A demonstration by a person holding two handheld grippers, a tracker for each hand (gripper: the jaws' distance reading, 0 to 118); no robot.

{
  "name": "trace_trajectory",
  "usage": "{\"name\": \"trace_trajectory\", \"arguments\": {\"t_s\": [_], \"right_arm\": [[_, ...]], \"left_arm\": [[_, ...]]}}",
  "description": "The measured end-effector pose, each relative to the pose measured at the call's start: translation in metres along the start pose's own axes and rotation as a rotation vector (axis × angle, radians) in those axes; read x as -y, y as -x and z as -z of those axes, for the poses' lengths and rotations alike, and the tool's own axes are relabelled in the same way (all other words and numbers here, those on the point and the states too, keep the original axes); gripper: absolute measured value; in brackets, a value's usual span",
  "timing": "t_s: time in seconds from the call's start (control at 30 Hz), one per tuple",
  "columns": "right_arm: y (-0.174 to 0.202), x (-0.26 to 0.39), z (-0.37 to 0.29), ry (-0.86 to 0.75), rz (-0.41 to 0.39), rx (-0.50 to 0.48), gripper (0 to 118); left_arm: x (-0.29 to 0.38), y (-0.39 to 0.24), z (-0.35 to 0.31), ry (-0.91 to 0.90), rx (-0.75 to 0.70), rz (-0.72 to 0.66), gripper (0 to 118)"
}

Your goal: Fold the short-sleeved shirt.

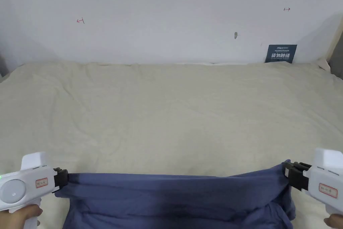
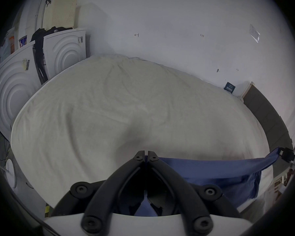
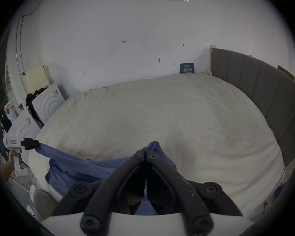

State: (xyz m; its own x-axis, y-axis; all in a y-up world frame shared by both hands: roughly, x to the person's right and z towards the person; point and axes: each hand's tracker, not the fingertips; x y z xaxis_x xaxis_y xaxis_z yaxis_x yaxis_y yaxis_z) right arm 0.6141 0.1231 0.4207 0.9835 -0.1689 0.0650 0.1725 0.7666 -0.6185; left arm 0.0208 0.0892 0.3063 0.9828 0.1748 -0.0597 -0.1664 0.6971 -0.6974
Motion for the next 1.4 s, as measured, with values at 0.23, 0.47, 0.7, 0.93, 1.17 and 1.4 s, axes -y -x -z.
{"name": "trace_trajectory", "arguments": {"t_s": [0.23,0.47,0.7,0.93,1.17,1.4], "right_arm": [[-0.018,0.084,0.004,0.138,0.068,0.040,3],[-0.031,0.142,0.033,0.253,0.080,0.140,3],[-0.028,0.136,0.029,0.239,0.081,0.172,11],[0.016,0.064,-0.014,-0.028,-0.010,0.147,97],[0.073,0.002,-0.057,-0.345,-0.080,0.125,97],[0.115,-0.017,-0.078,-0.550,-0.197,0.189,97]], "left_arm": [[0.071,0.016,-0.009,0.113,-0.039,0.016,1],[0.125,0.027,0.016,0.210,-0.087,0.031,1],[0.127,0.007,0.009,0.226,-0.131,0.116,5],[0.081,-0.020,-0.033,-0.009,-0.050,0.062,112],[0.032,-0.069,-0.090,-0.346,-0.002,0.135,112],[0.020,-0.100,-0.113,-0.622,0.007,0.189,105]]}}
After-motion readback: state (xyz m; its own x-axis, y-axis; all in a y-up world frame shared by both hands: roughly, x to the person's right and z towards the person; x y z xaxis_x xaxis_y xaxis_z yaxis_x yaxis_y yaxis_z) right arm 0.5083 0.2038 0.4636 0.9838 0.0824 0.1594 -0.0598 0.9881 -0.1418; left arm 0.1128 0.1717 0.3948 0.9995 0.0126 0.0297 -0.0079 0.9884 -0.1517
